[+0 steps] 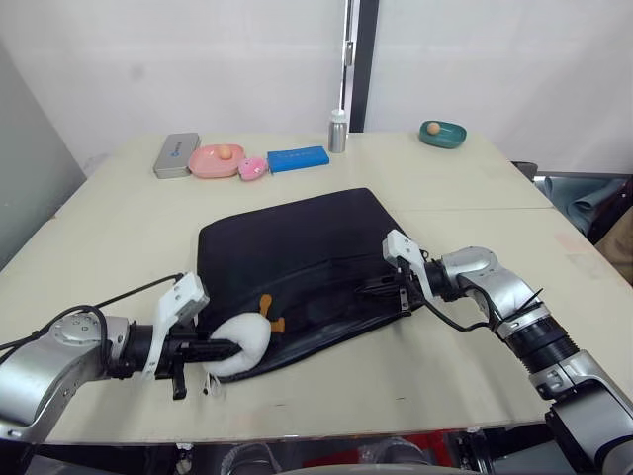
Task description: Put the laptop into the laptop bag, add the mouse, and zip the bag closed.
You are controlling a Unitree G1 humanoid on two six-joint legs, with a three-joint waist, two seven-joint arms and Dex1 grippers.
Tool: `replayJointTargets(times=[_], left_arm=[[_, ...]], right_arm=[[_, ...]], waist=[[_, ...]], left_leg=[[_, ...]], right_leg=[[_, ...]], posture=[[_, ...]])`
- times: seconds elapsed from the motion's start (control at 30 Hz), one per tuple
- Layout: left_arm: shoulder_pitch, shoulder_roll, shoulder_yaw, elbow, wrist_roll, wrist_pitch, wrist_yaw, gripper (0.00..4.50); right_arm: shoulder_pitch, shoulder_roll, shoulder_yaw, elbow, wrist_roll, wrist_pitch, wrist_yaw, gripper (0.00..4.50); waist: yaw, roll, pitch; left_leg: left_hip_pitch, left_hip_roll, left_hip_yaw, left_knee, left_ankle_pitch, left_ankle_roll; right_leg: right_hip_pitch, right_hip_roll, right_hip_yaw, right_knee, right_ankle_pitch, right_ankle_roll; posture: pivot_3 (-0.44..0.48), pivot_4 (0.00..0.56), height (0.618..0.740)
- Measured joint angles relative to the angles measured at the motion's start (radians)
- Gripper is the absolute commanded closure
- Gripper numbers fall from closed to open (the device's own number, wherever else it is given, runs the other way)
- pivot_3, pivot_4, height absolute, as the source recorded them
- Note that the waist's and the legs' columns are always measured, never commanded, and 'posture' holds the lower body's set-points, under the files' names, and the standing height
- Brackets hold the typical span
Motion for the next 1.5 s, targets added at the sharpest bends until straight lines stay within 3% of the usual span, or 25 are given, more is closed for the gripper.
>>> replayJointTargets(times=[0.2, 0.4, 0.6, 0.73, 0.83, 0.93, 1.03, 1.2, 1.5], left_arm=[[-0.139, 0.009, 0.008, 0.198, 0.075, -0.064, 0.065, 4.27], [-0.180, 0.017, 0.008, 0.267, 0.080, -0.081, 0.046, 4.27], [-0.105, 0.118, 0.009, 0.250, 0.087, -0.093, -0.035, 4.27], [0.025, 0.238, 0.125, 0.240, 0.055, -0.134, -0.230, 4.27], [0.049, 0.258, 0.214, 0.188, -0.007, -0.140, -0.331, 4.27], [0.081, 0.252, 0.226, 0.101, -0.048, -0.135, -0.369, 4.27], [0.094, 0.219, 0.158, 0.005, -0.045, -0.137, -0.342, 4.27], [0.040, 0.150, -0.017, -0.018, 0.033, -0.143, -0.225, 4.27], [-0.106, 0.015, -0.181, -0.059, 0.053, -0.169, -0.129, 4.27]], right_arm=[[0.000, 0.005, 0.003, -0.003, 0.000, 0.000, 0.004, 4.50], [0.000, 0.006, 0.004, -0.003, 0.000, 0.000, 0.005, 4.50], [0.000, 0.008, 0.005, -0.005, 0.000, 0.001, 0.005, 4.50], [0.003, 0.004, 0.005, -0.010, 0.001, 0.001, 0.008, 4.50], [0.002, -0.001, 0.004, -0.008, 0.000, 0.002, 0.010, 4.50], [0.000, 0.003, 0.005, -0.008, 0.001, 0.002, 0.010, 4.50], [0.000, 0.004, 0.005, -0.008, 0.001, 0.002, 0.011, 4.50], [-0.001, 0.005, 0.005, -0.008, 0.001, 0.005, 0.009, 4.50], [-0.001, 0.006, 0.005, -0.011, 0.001, 0.009, 0.009, 4.50]], waist=[[0.003, -0.001, -0.003], [0.003, -0.001, -0.003], [0.002, -0.001, -0.003], [0.001, -0.001, -0.002], [0.004, 0.003, 0.000], [0.002, 0.005, 0.001], [0.001, 0.005, 0.001], [0.000, 0.004, 0.001], [0.000, 0.001, -0.002]], left_leg=[[-0.001, 0.000, 0.000, 0.000, 0.000, -0.001], [-0.001, 0.000, 0.000, 0.000, 0.000, -0.001], [-0.001, 0.000, 0.000, -0.001, 0.000, -0.001], [-0.001, 0.000, 0.001, -0.002, 0.000, -0.001], [-0.001, 0.000, 0.001, -0.003, 0.000, -0.001], [-0.001, 0.000, 0.001, -0.003, 0.000, -0.001], [-0.001, 0.000, 0.001, -0.003, 0.000, -0.001], [-0.001, 0.001, 0.001, -0.003, 0.000, -0.001], [-0.001, 0.001, 0.002, -0.002, 0.000, -0.002]], right_leg=[[0.000, 0.000, 0.000, -0.002, 0.000, 0.000], [0.000, 0.000, 0.000, -0.002, 0.000, 0.000], [0.000, 0.000, -0.001, -0.003, 0.000, 0.000], [-0.001, 0.000, 0.000, -0.005, 0.000, 0.000], [-0.001, 0.000, 0.000, -0.005, 0.000, 0.000], [-0.001, 0.000, 0.000, -0.004, 0.000, 0.000], [-0.001, 0.000, 0.000, -0.005, 0.000, -0.001], [-0.001, 0.001, 0.000, -0.003, 0.000, -0.001], [-0.001, 0.001, 0.000, -0.003, 0.000, -0.001]], posture=[[0.000, 0.150, 0.740], [0.000, 0.150, 0.740], [0.000, 0.150, 0.740], [0.000, 0.150, 0.740], [0.000, 0.150, 0.740], [0.000, 0.150, 0.740], [0.000, 0.150, 0.740], [0.000, 0.150, 0.740], [0.000, 0.150, 0.740]])
